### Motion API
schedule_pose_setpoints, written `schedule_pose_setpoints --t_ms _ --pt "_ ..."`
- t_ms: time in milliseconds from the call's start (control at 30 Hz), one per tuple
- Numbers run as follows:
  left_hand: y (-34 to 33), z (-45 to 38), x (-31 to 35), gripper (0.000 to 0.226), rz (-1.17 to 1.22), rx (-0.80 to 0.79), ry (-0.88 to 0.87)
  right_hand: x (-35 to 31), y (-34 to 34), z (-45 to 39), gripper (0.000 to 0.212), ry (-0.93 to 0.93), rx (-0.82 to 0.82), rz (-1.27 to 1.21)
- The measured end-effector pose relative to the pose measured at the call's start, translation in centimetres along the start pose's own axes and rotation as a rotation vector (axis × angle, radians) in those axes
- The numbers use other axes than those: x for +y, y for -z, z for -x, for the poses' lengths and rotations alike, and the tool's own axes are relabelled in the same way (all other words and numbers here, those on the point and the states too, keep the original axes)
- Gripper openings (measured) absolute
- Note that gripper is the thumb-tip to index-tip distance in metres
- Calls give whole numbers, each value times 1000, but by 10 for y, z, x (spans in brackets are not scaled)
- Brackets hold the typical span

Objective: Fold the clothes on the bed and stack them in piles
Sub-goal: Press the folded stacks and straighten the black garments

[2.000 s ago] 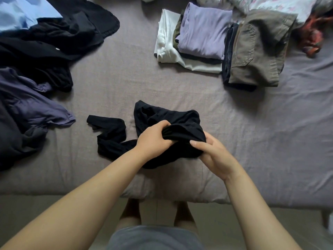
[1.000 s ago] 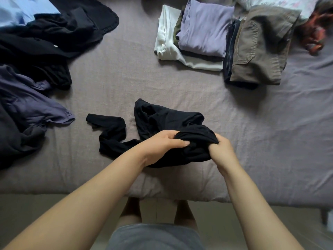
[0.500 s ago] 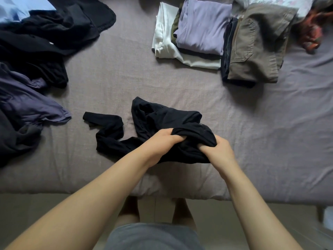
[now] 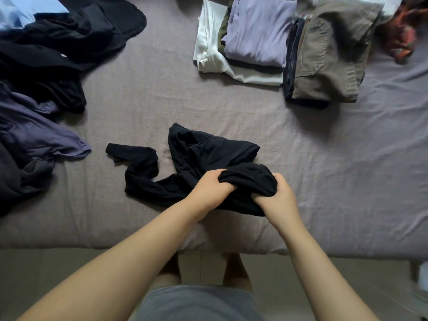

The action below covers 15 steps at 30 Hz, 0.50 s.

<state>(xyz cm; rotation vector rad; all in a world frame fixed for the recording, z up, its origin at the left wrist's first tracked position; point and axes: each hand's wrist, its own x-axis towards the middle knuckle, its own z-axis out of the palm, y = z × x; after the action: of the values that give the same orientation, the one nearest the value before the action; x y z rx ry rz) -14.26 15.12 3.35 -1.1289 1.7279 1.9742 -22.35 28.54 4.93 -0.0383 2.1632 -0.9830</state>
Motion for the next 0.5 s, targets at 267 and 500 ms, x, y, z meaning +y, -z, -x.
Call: schedule_pose_setpoints --t_ms 267,500 --pt "5 2 -5 16 -9 -245 9 5 -4 -9 28 -162 -136 -263" --pt "8 -13 -13 16 -41 104 -11 -1 3 3 26 -217 -450 -505"
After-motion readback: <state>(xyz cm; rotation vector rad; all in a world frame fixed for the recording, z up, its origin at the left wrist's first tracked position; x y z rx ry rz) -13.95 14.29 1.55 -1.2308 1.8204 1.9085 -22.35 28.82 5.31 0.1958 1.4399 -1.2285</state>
